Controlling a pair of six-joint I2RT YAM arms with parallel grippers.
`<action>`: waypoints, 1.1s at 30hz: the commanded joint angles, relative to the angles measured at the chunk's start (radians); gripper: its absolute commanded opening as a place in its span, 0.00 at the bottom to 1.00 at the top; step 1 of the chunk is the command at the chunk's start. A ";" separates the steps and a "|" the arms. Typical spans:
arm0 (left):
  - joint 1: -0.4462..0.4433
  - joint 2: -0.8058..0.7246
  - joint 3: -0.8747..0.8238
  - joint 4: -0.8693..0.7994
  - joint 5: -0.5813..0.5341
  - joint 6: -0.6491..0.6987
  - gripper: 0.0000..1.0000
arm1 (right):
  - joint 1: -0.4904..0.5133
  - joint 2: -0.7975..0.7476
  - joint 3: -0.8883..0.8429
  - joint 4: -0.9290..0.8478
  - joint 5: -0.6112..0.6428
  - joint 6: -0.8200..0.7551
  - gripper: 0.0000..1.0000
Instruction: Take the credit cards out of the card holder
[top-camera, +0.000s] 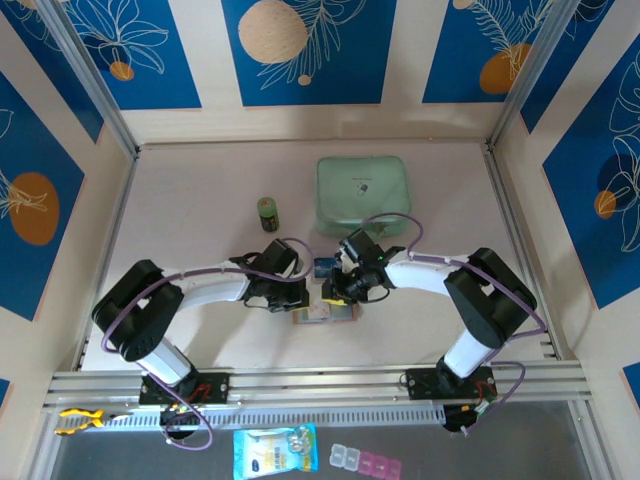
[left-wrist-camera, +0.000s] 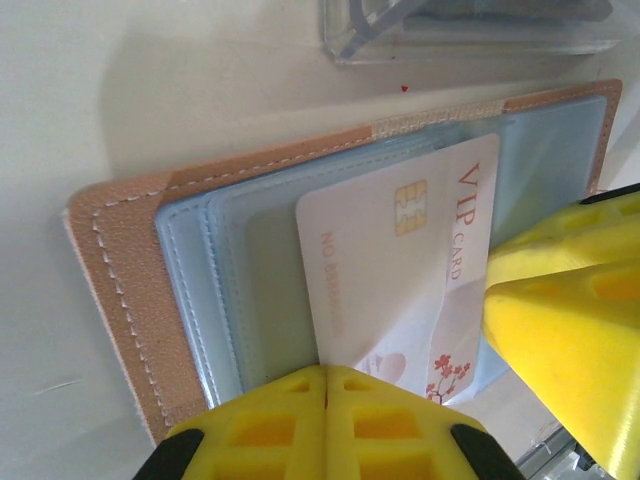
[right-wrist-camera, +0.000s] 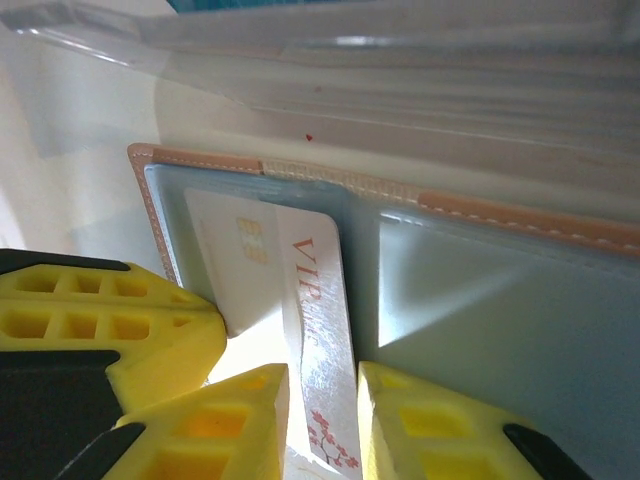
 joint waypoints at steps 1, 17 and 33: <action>-0.006 0.026 0.013 -0.036 -0.011 0.005 0.06 | 0.007 0.030 0.015 -0.032 -0.053 0.008 0.26; -0.007 0.026 0.017 -0.043 -0.015 0.005 0.06 | 0.035 0.057 0.065 -0.133 0.000 -0.031 0.27; -0.006 0.025 0.014 -0.051 -0.021 0.002 0.06 | 0.047 0.041 0.071 -0.194 0.059 -0.034 0.28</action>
